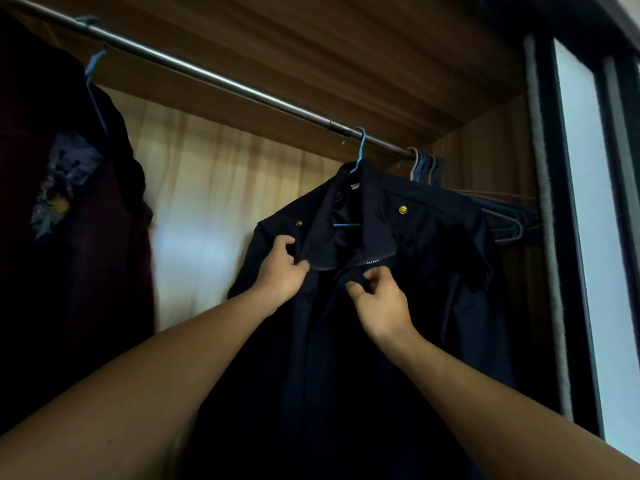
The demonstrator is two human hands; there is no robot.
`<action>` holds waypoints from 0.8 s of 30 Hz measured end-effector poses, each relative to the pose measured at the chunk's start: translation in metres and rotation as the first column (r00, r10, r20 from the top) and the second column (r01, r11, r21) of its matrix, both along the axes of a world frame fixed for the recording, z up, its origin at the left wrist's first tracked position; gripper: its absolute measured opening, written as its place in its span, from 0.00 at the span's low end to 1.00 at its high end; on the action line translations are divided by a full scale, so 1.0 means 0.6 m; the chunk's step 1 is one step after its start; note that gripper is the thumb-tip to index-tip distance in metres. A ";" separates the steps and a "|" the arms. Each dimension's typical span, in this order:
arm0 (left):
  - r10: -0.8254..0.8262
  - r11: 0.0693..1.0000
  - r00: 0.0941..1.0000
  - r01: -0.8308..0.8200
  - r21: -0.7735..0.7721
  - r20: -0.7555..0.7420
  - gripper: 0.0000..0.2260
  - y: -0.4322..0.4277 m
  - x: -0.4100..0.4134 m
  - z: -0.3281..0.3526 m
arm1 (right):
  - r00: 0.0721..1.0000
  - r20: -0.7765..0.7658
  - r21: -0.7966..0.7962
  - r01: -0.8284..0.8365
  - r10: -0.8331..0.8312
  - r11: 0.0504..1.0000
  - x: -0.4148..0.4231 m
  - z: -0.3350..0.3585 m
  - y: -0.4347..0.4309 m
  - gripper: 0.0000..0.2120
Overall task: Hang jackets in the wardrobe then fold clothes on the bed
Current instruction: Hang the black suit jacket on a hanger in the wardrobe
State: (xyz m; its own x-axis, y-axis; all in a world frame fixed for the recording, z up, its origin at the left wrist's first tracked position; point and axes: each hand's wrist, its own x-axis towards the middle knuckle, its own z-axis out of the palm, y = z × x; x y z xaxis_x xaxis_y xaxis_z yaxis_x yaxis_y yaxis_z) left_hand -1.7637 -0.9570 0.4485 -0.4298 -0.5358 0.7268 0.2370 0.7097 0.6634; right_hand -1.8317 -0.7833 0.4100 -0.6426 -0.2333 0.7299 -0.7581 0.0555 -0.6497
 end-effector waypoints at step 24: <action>0.044 0.874 0.986 0.040 -0.485 0.161 0.15 0.045 0.035 -0.002 | 0.934 -0.356 0.519 0.230 -0.037 0.823 0.002 0.059 0.066 0.31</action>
State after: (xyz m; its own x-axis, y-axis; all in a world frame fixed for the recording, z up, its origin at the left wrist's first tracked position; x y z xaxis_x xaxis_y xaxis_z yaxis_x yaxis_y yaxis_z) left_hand -1.7424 -0.9298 0.4474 -0.5630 -0.1351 0.8154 0.1547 0.9519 0.2645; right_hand -1.8302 -0.7439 0.4455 -0.4540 -0.5815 0.6751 -0.8731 0.4416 -0.2068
